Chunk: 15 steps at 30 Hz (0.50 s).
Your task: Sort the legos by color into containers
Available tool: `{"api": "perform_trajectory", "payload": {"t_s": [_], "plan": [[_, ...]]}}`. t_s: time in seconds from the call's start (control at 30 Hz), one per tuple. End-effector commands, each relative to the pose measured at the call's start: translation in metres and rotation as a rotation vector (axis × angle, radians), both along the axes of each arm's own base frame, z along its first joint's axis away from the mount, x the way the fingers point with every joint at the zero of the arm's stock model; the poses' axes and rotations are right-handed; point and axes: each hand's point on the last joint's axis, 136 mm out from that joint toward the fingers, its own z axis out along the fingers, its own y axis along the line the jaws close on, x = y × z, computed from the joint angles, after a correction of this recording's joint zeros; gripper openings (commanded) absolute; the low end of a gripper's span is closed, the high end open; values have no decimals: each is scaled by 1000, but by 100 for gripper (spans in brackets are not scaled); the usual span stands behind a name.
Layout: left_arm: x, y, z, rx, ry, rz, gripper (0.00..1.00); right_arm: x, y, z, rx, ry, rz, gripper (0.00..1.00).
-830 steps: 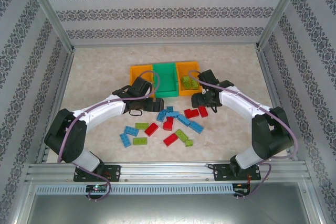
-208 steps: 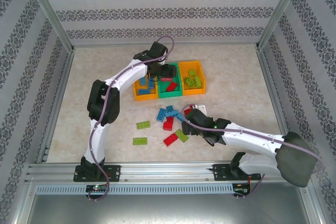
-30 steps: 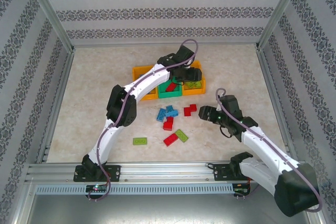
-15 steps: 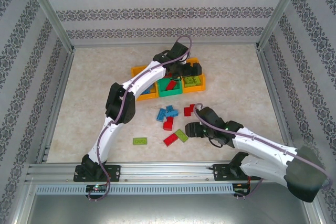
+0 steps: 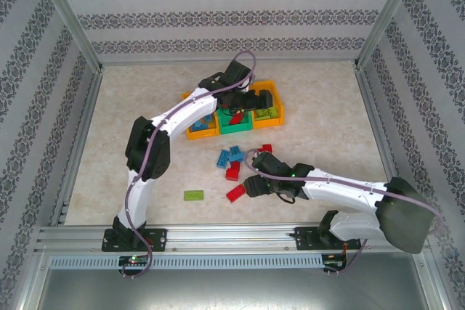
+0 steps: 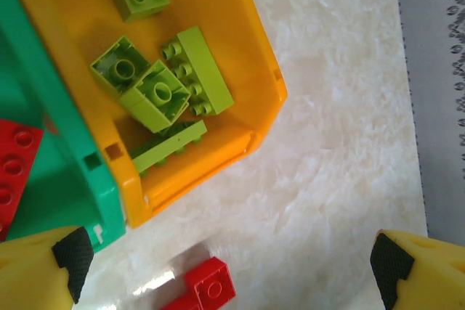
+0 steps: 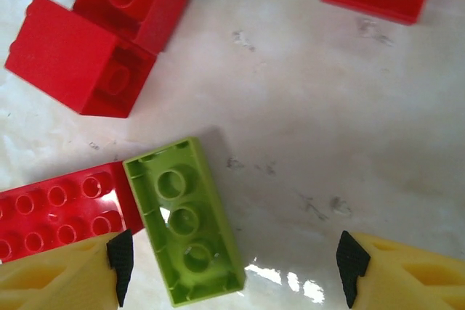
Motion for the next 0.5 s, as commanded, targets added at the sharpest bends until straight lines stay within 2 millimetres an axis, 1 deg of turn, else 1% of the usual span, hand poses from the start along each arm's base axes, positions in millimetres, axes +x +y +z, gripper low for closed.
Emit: {"api": "perform_trajectory", "payload": {"t_s": [0.0,0.2,0.3,0.47], "plan": [[-1,14,16,-58,-36,11,100,-2,11,3,-36,-12,81,77],[-16,38,10,-71,-21,33,100,-9,19,-8,-111,29,164,75],[-24,49,8,-61,-15,35,100,-10,18,-13,-144,45,172,73],[-32,64,-2,-57,10,54,99,-13,13,-16,-156,60,168,70]]}}
